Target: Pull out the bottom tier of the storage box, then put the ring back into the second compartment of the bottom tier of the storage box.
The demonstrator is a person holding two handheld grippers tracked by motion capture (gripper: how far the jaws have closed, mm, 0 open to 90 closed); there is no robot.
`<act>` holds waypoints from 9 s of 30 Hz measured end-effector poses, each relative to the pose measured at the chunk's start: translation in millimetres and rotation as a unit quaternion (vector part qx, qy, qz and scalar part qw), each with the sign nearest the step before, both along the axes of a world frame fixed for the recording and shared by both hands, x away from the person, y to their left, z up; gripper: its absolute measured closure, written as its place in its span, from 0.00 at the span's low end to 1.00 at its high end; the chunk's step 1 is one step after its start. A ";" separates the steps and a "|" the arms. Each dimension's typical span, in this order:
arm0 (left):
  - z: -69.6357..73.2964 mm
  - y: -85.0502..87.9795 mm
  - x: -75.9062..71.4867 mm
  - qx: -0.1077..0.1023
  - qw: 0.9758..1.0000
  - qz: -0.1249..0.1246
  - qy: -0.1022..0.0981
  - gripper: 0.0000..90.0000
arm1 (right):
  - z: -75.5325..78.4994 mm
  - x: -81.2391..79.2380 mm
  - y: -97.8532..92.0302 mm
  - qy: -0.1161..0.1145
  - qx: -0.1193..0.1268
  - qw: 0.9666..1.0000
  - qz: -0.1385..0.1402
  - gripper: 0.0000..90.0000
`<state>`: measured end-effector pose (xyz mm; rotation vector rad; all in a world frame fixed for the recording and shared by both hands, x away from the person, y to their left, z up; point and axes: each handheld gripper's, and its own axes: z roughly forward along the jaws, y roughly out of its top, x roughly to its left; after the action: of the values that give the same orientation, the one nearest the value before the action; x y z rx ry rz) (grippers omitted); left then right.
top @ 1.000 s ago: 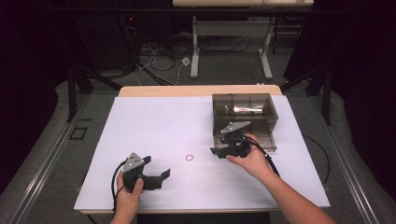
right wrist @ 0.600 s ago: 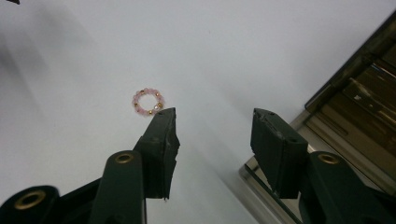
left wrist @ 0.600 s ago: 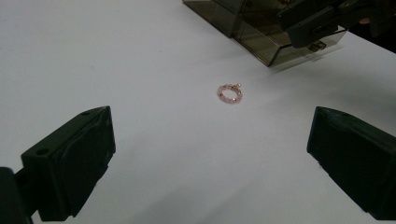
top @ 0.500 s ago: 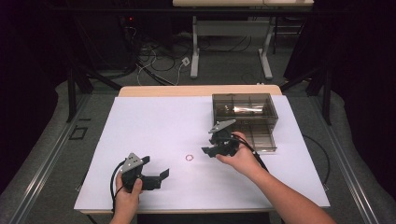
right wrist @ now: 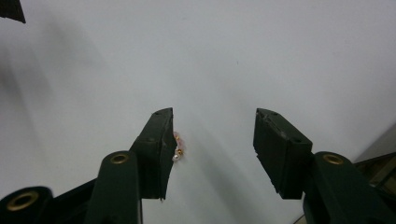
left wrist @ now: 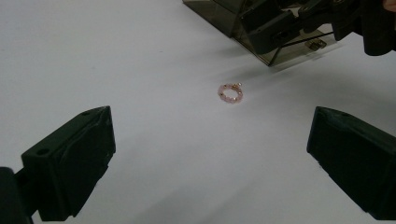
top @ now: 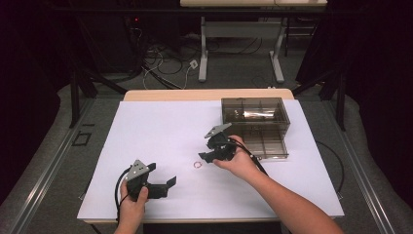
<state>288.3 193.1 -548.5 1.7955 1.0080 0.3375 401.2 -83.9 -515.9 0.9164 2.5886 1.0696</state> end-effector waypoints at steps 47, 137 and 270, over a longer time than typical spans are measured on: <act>-1.3 -1.0 0.3 0.002 1.000 -0.001 0.006 0.02 | -30.5 1.0 22.7 0.060 -0.014 0.998 -0.018 0.80; -1.9 -1.2 1.0 0.007 1.000 -0.003 0.004 0.02 | 6.5 -22.3 3.1 0.043 0.035 0.998 -0.037 0.98; -3.9 -1.5 2.2 0.012 1.000 0.000 0.010 0.02 | 24.1 -28.7 -165.0 -0.038 0.138 0.968 -0.205 0.98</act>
<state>290.5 191.5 -552.4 1.8245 1.0208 0.3335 372.5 -248.9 -491.8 1.3687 2.0858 1.3208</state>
